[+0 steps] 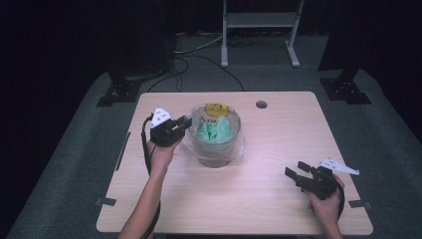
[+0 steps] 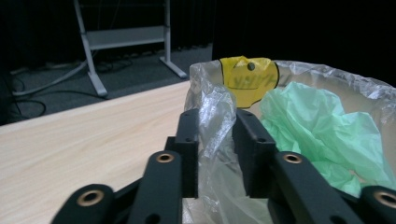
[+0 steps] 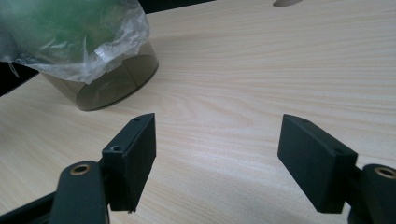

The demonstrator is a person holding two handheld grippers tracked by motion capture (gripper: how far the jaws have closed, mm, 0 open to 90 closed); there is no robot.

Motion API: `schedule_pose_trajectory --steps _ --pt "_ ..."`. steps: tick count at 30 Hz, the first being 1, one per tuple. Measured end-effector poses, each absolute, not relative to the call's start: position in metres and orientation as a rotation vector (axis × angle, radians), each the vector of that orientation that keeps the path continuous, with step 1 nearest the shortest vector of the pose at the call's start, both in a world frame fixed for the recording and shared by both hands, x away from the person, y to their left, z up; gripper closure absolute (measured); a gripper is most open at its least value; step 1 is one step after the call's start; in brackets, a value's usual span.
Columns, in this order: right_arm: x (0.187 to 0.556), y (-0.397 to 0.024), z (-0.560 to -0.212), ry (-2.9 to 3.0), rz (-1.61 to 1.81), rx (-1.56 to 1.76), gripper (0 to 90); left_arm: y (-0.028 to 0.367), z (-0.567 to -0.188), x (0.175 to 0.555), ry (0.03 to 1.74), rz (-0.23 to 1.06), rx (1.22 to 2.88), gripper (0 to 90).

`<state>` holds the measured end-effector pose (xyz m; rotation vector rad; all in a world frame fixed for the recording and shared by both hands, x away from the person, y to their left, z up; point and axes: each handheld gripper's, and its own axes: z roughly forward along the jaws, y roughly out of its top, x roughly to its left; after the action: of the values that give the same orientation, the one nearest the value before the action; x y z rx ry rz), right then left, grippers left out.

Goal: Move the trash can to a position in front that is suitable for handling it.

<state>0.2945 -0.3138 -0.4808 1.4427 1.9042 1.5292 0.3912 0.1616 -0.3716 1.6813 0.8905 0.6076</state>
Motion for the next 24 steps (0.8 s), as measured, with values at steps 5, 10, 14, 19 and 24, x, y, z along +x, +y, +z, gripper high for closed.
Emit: schedule_pose_trajectory --steps 5,10,14,19,24 --pt "0.296 -0.313 -0.482 1.904 1.526 1.455 27.2 0.167 -0.377 0.385 0.844 0.602 1.625 85.1" --pt "0.300 -0.312 -0.482 1.916 1.516 1.468 27.3 0.172 -0.380 0.380 0.788 0.577 1.587 86.7" --pt "0.306 -0.308 -0.480 1.953 1.489 1.474 27.8 0.179 -0.387 0.378 0.747 0.514 1.563 86.7" --pt "0.315 -0.295 -0.465 2.015 1.456 1.436 28.8 0.186 -0.388 0.376 0.738 0.476 1.557 86.7" --pt "0.330 -0.280 -0.439 2.064 1.451 1.378 28.9 0.187 -0.392 0.375 0.743 0.429 1.524 86.6"
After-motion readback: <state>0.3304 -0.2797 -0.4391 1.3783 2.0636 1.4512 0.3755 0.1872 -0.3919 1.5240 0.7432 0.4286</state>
